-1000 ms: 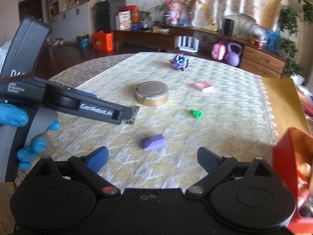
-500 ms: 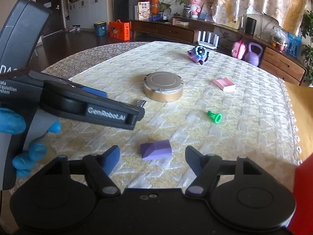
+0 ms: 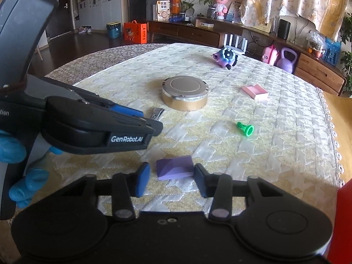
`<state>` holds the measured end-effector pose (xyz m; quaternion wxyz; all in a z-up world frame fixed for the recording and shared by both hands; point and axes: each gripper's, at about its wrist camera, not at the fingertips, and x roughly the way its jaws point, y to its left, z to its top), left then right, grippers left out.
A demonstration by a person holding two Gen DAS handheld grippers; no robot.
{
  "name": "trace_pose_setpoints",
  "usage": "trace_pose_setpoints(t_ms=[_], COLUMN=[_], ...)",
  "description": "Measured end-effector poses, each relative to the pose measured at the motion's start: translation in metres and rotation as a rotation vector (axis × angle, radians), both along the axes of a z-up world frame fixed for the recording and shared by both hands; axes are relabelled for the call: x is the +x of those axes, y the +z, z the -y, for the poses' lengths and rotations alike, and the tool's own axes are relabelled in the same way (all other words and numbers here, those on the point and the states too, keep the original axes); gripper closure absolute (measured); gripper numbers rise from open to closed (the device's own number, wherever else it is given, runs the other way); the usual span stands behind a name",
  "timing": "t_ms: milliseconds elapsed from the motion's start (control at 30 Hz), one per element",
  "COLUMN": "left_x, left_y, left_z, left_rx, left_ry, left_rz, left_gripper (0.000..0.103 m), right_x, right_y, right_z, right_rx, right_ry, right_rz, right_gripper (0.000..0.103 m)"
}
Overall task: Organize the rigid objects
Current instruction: 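Grasp the nail clipper with the left tool while the right tool grasps the purple block, then carry the nail clipper and purple block with both tools over the red tin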
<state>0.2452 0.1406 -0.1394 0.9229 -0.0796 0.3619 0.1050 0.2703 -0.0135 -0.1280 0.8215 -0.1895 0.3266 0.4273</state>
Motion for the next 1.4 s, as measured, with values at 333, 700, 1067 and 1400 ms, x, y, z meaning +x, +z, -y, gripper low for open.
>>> trace_pose_setpoints(t_ms=[333,700,1067,1400], left_x=[0.000,-0.016,-0.036,-0.047], left_y=[0.004,0.026,0.056,0.096], left_z=[0.001,0.004,0.018,0.058], left_rx=[0.004,-0.017,-0.033,-0.048], left_ry=[-0.009,-0.026,-0.070,-0.150], left_rz=[-0.003,0.013,0.033,0.098], left_gripper=[0.092,0.092,0.092,0.092], right_x=[-0.005,-0.020,-0.040,-0.054], right_y=[0.007,0.034,0.064,0.084], right_z=[0.013,0.051,0.116,0.181], right_rx=[0.014,0.067,0.083,0.114], right_ry=[-0.082,-0.167,-0.266,-0.371], right_rz=[0.001,-0.003,0.037,0.062], right_gripper=[0.068,0.068,0.068,0.068])
